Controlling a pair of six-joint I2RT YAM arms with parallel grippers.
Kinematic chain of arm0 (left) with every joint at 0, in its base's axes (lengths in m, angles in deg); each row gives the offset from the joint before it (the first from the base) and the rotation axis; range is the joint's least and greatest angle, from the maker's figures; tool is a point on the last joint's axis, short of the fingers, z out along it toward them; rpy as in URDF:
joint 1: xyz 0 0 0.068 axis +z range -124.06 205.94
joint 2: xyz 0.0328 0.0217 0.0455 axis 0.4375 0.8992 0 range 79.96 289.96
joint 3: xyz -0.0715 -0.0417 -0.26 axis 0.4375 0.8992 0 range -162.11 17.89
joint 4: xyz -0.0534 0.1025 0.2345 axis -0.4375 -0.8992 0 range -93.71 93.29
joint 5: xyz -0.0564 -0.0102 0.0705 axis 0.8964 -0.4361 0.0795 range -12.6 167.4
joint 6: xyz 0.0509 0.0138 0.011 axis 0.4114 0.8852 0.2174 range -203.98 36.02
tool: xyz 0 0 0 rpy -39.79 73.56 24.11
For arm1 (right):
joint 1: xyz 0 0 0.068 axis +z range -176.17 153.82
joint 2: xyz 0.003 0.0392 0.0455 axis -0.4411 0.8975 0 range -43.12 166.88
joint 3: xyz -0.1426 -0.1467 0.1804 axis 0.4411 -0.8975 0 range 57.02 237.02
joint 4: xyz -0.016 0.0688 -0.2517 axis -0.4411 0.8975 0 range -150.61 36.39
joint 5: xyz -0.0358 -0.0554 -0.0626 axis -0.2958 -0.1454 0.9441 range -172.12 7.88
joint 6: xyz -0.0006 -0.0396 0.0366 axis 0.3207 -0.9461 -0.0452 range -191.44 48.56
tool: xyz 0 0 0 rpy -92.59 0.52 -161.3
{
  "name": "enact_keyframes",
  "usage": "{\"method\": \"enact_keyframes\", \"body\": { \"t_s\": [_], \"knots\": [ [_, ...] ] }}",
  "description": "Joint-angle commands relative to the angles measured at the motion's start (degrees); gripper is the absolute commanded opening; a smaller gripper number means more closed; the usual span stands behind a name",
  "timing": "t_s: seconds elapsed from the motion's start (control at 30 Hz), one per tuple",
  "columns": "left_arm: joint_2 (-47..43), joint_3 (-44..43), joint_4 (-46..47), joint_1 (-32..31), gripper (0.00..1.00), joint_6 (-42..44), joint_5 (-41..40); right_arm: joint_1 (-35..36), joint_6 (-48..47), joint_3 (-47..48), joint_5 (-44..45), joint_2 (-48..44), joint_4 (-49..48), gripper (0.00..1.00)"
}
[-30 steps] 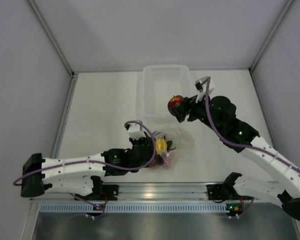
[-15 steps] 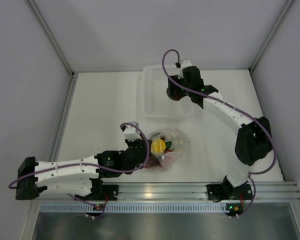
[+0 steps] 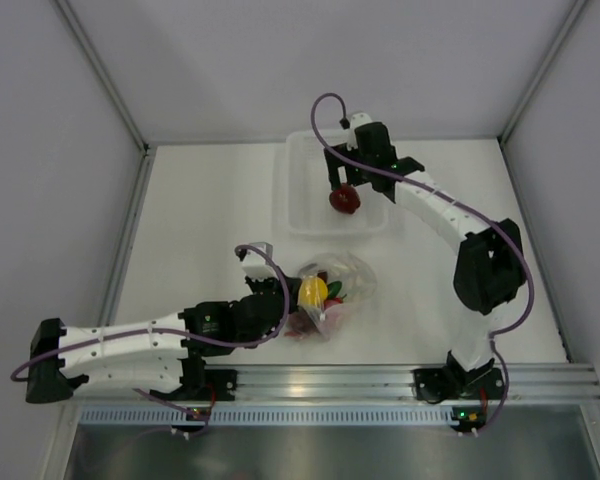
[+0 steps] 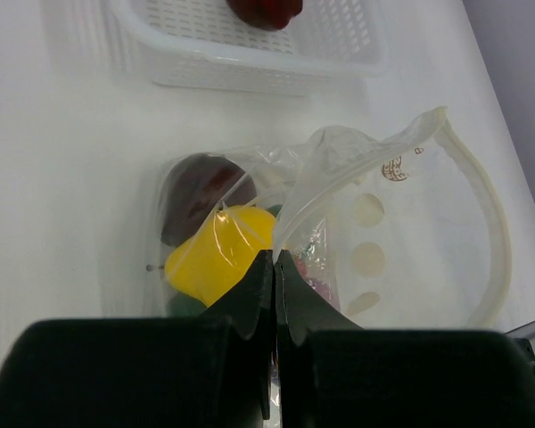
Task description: Open the zip-top bag and remove the fake food
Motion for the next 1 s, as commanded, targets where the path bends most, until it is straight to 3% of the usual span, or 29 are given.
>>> {"method": "enact_keyframes", "body": {
  "t_s": [0.0,0.13,0.2,0.3,0.37,0.53,0.6,0.73,0.97],
  "knots": [
    [-0.26,-1.97,0.22,0.27,0.00,1.40,-0.11,-0.59,-0.87,1.63,-2.35,-8.80,1.43,0.99],
    [0.88,-4.34,0.22,0.27,0.00,2.37,-0.64,-0.41,2.46,-1.35,-4.37,-15.66,5.29,0.99],
    [1.23,-5.22,0.22,0.36,0.00,2.72,-0.81,-0.41,6.32,-8.69,-12.76,-23.01,3.20,0.99],
    [2.20,-7.16,0.22,0.36,0.00,3.16,-0.90,0.90,11.24,-20.47,-20.17,-33.82,-3.21,0.89],
    [2.90,-9.08,0.13,0.45,0.00,3.86,-0.73,1.69,13.45,-24.90,-23.70,-38.77,-5.41,0.77],
    [6.24,-12.96,0.22,0.53,0.00,4.30,-0.46,7.23,16.80,-33.79,-25.65,-51.09,-5.34,0.54],
    [7.38,-15.14,0.22,0.53,0.00,4.30,-0.64,10.47,17.76,-36.42,-25.21,-53.91,-4.38,0.47],
    [10.55,-18.93,0.22,0.45,0.00,4.13,-0.11,16.45,19.70,-41.26,-20.65,-56.46,-4.63,0.45],
    [13.80,-24.47,1.10,0.53,0.00,0.35,-3.01,22.34,29.62,-51.01,-5.81,-54.89,-10.16,0.43]
  ]
}}
